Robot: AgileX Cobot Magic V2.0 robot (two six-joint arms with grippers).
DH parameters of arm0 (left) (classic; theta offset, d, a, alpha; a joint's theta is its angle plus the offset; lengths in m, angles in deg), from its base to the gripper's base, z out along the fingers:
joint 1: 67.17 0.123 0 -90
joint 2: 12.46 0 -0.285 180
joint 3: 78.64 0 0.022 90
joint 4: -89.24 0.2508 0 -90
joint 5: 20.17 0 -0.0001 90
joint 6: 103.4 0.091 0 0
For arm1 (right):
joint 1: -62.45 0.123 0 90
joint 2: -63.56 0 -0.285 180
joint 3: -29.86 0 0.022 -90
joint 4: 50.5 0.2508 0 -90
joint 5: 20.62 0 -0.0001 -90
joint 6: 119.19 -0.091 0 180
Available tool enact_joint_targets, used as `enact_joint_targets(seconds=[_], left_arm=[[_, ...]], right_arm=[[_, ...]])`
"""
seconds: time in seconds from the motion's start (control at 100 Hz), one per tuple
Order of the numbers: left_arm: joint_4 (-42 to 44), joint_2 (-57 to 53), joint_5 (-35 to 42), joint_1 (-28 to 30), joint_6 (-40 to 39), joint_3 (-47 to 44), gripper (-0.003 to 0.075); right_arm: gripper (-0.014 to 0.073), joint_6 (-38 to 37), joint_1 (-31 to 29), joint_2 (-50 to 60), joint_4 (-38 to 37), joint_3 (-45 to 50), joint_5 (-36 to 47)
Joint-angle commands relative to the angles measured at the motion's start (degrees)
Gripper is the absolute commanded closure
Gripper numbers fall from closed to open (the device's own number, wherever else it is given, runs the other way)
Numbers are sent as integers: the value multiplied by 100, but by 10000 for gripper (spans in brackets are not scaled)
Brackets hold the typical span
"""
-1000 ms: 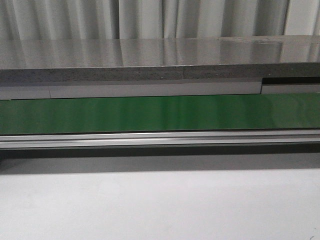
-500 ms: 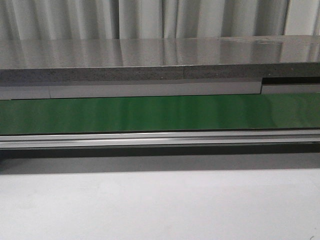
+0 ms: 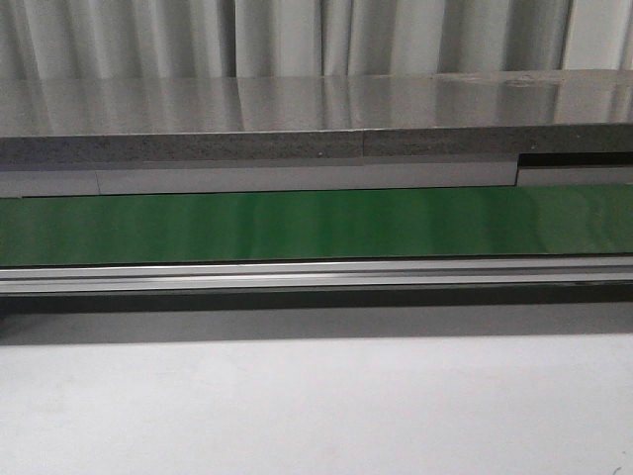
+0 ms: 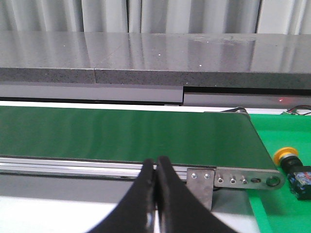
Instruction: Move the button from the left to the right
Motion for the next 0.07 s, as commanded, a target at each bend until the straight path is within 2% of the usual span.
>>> enact_joint_targets(seconds=[0.0, 0.06], left_arm=[[-37, -168, 504, -53, -56, -196, 740], [-37, -168, 504, -53, -56, -196, 740]], right_arm=[[662, 0, -9, 121, -61, -83, 473], [662, 0, -9, 121, -61, -83, 473]])
